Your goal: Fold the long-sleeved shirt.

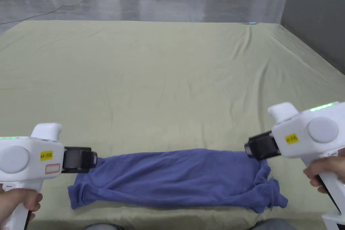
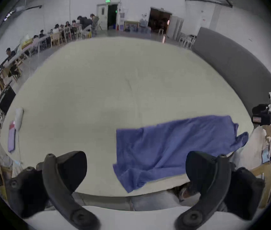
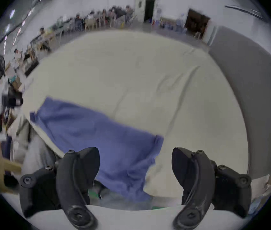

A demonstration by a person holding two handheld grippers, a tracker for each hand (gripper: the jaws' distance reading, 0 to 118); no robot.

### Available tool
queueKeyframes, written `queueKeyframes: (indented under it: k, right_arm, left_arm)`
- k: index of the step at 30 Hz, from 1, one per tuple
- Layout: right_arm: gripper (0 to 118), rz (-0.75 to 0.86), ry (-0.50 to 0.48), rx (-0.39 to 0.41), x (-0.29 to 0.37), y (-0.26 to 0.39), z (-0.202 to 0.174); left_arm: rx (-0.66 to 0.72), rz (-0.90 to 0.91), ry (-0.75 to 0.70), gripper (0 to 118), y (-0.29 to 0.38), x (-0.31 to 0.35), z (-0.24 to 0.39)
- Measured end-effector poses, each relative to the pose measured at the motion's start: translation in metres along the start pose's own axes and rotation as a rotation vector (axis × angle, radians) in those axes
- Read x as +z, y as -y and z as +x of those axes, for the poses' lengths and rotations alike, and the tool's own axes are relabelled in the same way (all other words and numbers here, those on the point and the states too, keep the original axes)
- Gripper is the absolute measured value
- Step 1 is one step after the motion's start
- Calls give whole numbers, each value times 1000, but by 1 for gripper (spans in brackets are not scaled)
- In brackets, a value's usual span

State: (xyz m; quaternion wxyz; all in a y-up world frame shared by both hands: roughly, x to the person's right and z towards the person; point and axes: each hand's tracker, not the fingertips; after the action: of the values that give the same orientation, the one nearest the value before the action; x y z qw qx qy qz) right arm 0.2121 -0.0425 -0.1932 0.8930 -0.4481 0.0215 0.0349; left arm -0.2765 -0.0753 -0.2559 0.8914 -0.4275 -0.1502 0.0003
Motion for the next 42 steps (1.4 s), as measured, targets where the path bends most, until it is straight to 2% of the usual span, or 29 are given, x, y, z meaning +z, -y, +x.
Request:
queueKeyframes:
  k: [1, 2, 3, 4, 6, 9, 12, 14, 15, 17, 18, 19, 20, 21, 23, 29, 31, 33, 39, 40, 42]
  right_arm:
    - [81, 36, 19, -25, 7, -6, -6]
    - [60, 84, 35, -52, 18, -9, -15]
    - [14, 145, 44, -70, 21, -11, -23]
    - [0, 197, 40, -73, 23, -13, -30]
    - [0, 274, 60, -95, 20, -11, -46]
    - [0, 284, 47, -77, 13, -7, -65]
    - [0, 275, 27, -69, 7, -5, -68]
    - [0, 275, -4, -68, 10, -4, -68]
    - [0, 275, -15, -62, 10, -3, -69]
    - [0, 273, -27, -53, 9, 0, -71]
    - [0, 269, -34, -47, 9, -1, -73]
    - [0, 268, -38, -45, 7, 0, -74]
    - [0, 269, -43, -43, 6, 2, -76]
    - [0, 268, -52, -43, 3, 2, -78]
    - [0, 257, -78, -47, -1, 2, -81]
    - [0, 224, -92, -39, -15, 0, -88]
    - [0, 211, -88, -42, -19, 0, -88]
    - [0, 199, -80, -49, -24, 1, -87]
    - [0, 166, -78, -53, -32, 5, -89]
    - [0, 164, -75, -56, -33, 5, -89]
    - [0, 158, -72, -62, -33, 6, -89]
  left_arm:
    - [-13, 36, 0, 88, -4, 8, 6]
    - [-31, 88, -4, 59, -5, 16, 13]
    - [-50, 140, -10, 16, -4, 23, 22]
    - [-64, 162, -9, 0, -4, 25, 28]
    - [-63, 221, 16, 0, -1, 24, 34]
    - [-16, 229, 46, 0, 0, 23, 35]
    - [6, 225, 43, 0, -2, 19, 23]
    - [63, 241, 121, 0, -3, 17, 1]
    - [122, 204, 173, 24, -4, 16, -10]
    - [233, 91, 243, 105, -6, 0, -37]
    - [271, 6, 272, 117, -3, -13, -51]
    - [323, 101, 349, 117, -3, -15, -63]
    - [341, 22, 391, 117, 4, -24, -76]
    - [376, 12, 483, 117, 10, -35, -89]
    - [456, -37, 566, 117, 30, -55, -98]
    - [613, -221, 635, 117, 59, -124, -117]
    - [679, -219, 756, 117, 63, -137, -120]
    - [666, -170, 790, 117, 60, -143, -115]
    - [647, -173, 896, 114, 54, -172, -82]
    - [644, -171, 900, 105, 52, -174, -77]
    - [612, -174, 893, 50, 46, -177, -68]
